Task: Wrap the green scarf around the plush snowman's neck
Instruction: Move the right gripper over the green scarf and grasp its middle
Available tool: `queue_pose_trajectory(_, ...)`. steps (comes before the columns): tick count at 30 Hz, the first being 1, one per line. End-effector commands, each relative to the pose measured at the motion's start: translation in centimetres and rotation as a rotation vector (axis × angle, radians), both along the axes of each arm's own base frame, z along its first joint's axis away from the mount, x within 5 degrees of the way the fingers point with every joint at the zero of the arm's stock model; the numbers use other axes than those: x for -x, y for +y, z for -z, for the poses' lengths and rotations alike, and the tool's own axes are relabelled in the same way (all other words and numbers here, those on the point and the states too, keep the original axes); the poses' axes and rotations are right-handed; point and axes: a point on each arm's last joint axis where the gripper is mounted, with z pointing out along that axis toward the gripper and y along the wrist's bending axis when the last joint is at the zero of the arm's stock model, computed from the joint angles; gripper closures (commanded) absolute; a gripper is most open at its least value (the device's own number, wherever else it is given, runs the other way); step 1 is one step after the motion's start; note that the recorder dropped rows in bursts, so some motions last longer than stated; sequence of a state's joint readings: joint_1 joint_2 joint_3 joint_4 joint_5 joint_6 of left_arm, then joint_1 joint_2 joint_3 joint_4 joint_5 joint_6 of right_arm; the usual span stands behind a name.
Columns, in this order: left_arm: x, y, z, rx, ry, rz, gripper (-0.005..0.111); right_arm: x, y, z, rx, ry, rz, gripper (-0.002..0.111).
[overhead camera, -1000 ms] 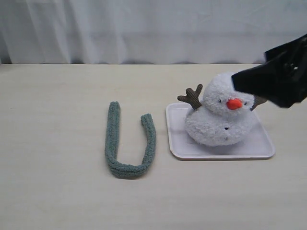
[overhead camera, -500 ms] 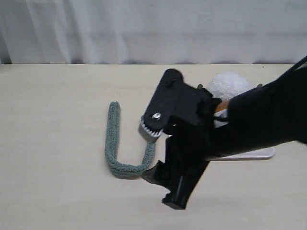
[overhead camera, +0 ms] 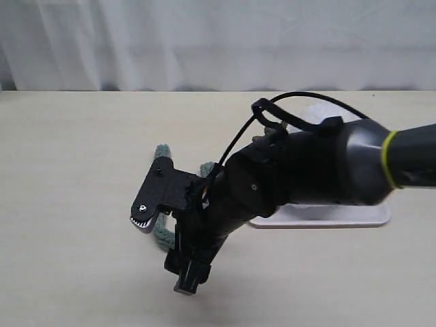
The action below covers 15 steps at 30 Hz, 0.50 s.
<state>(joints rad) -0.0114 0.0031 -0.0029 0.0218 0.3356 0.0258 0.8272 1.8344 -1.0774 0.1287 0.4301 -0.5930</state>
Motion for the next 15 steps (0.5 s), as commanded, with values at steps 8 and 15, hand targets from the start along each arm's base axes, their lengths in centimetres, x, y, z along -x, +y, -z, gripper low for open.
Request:
queue_pose_trajectory(8,0.0,0.0,0.0,0.007,-0.013,-0.005,0.107,-1.6,1.7,4.1,0.036,-0.054,-0.094,0.030)
queue_pose_trajectory(15,0.0,0.0,0.0,0.007,-0.013,-0.005,0.107,-1.5,1.6,5.7,0.073,-0.016,-0.096,0.051)
